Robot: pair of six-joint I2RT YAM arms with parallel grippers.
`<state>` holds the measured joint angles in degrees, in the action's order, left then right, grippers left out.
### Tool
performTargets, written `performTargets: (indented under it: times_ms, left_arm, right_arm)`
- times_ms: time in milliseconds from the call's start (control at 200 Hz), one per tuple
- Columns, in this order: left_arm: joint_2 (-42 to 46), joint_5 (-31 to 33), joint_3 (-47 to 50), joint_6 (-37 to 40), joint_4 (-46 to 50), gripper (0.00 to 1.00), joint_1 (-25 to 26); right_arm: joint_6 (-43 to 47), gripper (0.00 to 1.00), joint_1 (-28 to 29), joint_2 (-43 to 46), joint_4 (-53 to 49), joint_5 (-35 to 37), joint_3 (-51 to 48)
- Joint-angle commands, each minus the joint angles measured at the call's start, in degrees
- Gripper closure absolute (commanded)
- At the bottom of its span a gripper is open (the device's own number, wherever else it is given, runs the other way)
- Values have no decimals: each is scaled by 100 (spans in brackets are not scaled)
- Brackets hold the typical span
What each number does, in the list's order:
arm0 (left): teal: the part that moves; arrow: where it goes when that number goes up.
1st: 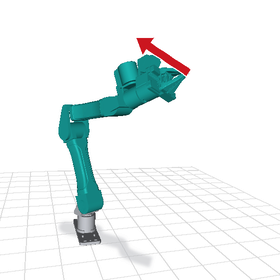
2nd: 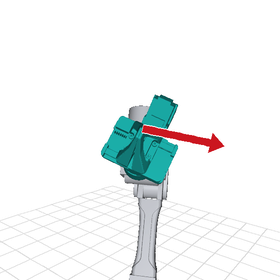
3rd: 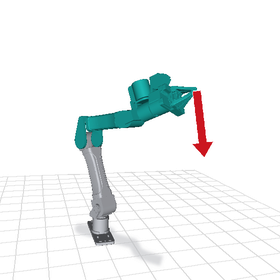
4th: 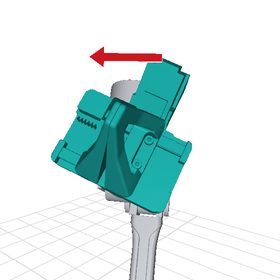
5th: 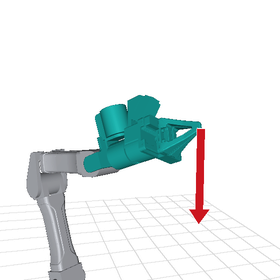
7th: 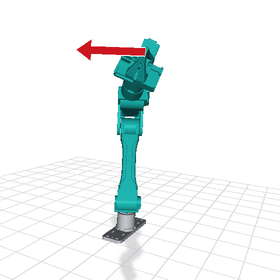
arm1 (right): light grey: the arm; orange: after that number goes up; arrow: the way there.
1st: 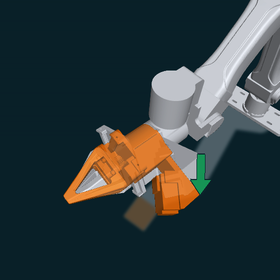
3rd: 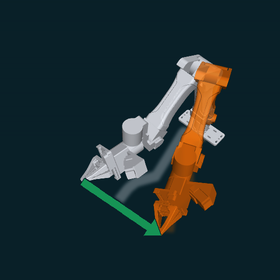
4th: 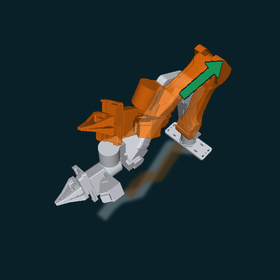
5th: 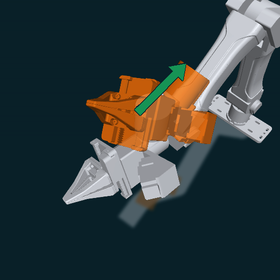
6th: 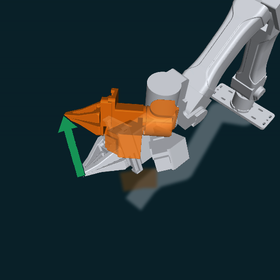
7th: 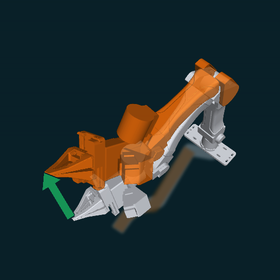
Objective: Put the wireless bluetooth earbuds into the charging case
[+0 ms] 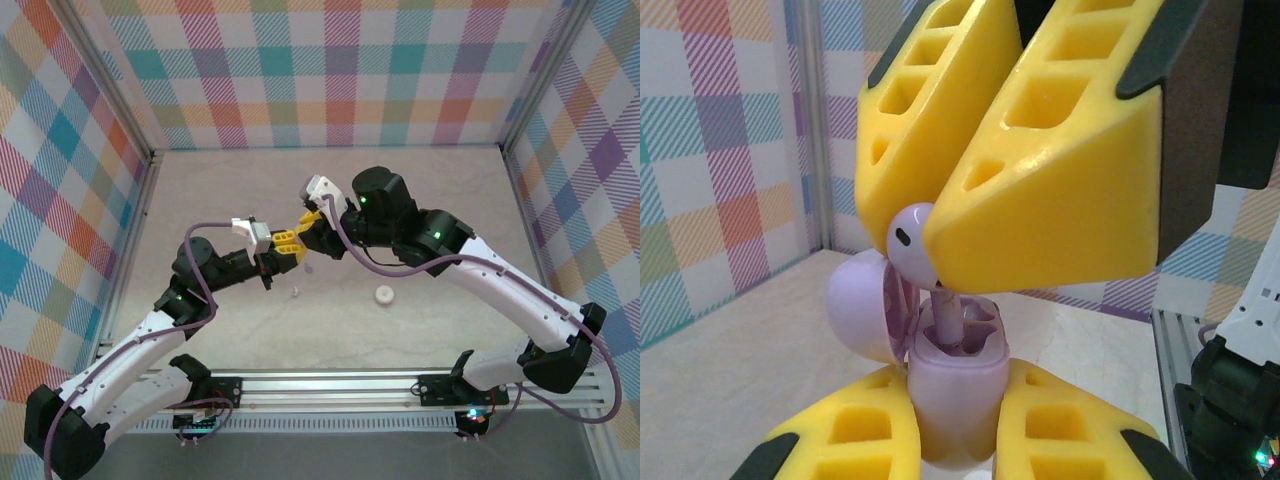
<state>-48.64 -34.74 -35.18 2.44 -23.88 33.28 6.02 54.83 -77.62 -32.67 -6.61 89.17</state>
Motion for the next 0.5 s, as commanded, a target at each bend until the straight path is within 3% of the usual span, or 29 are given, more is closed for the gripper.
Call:
performTargets:
  times_ms: [0,495]
  left_arm:
    - [76,73,-42,124,-217,100,65]
    - [106,180,-6,125,-227,100,91]
  right_arm:
    - [-180,78,88,-90,-325,230,264]
    - [-330,78,103,-94,-308,318,262]
